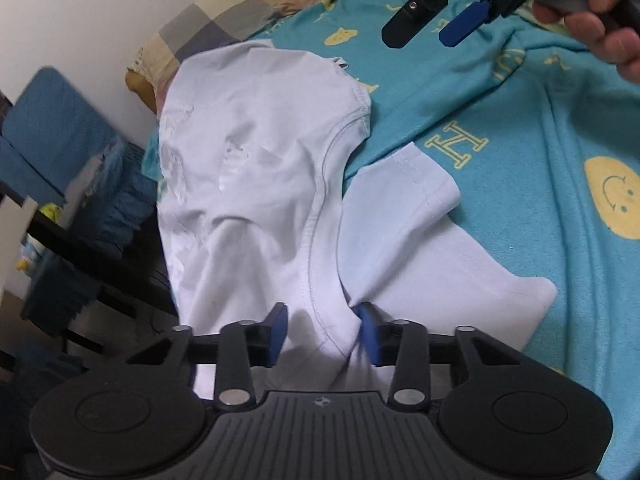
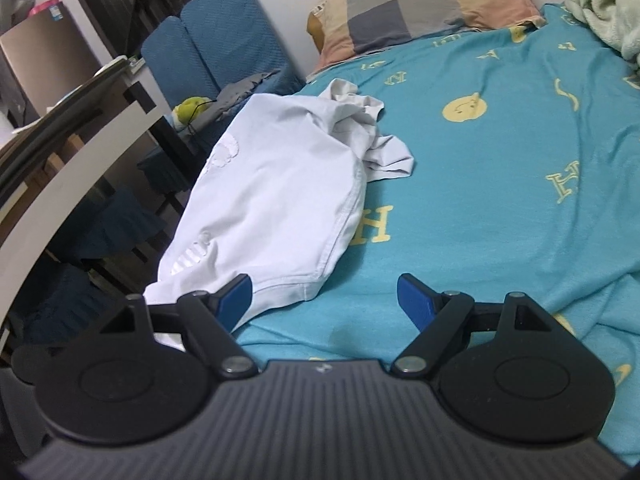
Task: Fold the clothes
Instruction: 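Lift the T-shirt higher with the left gripper, shaking it loose, then grasp the T-shirt with the right gripper while the left gripper holds it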
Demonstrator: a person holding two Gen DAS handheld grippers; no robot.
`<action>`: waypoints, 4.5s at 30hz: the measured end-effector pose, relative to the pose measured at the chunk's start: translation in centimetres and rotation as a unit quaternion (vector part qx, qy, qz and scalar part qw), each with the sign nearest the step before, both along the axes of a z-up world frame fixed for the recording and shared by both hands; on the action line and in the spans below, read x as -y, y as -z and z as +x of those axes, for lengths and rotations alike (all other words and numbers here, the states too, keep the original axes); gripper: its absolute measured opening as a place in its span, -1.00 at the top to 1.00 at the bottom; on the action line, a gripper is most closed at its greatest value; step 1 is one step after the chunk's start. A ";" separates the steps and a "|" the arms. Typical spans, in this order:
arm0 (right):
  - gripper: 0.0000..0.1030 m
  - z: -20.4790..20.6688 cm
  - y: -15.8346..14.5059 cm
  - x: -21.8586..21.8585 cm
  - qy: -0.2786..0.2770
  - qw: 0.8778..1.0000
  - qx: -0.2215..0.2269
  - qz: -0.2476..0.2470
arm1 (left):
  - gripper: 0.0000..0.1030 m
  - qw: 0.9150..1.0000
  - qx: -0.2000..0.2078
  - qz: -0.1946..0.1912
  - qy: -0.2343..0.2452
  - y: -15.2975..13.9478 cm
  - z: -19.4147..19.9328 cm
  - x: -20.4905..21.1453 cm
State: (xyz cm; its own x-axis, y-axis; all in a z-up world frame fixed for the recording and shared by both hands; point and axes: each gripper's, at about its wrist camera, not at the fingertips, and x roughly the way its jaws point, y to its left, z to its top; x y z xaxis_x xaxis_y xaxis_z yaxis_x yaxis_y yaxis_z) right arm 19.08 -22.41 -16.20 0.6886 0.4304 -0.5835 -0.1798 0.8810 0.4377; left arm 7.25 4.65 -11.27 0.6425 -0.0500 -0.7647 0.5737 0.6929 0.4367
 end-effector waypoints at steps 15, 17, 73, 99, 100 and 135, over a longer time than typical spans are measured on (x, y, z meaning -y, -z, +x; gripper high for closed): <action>-0.58 -0.9 -0.1 0.2 0.017 1.000 -0.011 0.005 | -0.06 1.000 0.007 0.008 -0.016 -1.3 -1.6 -0.6; -0.58 -1.0 -0.1 0.2 0.018 1.000 -0.013 0.006 | -0.03 1.000 0.006 0.023 -0.014 -0.9 -1.7 -0.5; -0.59 0.2 0.8 -6.7 -0.054 0.995 0.068 -0.048 | 0.78 0.876 0.180 -0.417 -0.162 -12.3 -2.2 -9.9; 0.89 3.1 1.1 -6.5 -0.014 0.997 0.071 -0.018 | -0.01 0.919 0.006 -0.316 -0.233 -5.8 0.5 -7.6; 0.89 2.9 0.8 -6.5 -0.014 0.997 0.073 -0.015 | -0.08 0.924 0.009 -0.306 -0.230 -5.4 0.5 -6.7; 0.87 2.5 4.1 -8.1 -0.014 0.989 0.048 -0.136 | 0.79 0.839 0.084 -0.351 -0.408 -4.3 0.1 -9.8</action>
State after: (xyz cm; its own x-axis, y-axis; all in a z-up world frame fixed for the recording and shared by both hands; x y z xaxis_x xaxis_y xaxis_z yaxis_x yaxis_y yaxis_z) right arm 21.56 -14.34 -20.34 0.7366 0.2867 -0.6126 -0.2362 0.9577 0.1643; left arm 7.38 14.41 -7.00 0.7773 0.0592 -0.6263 -0.2455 0.9452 -0.2153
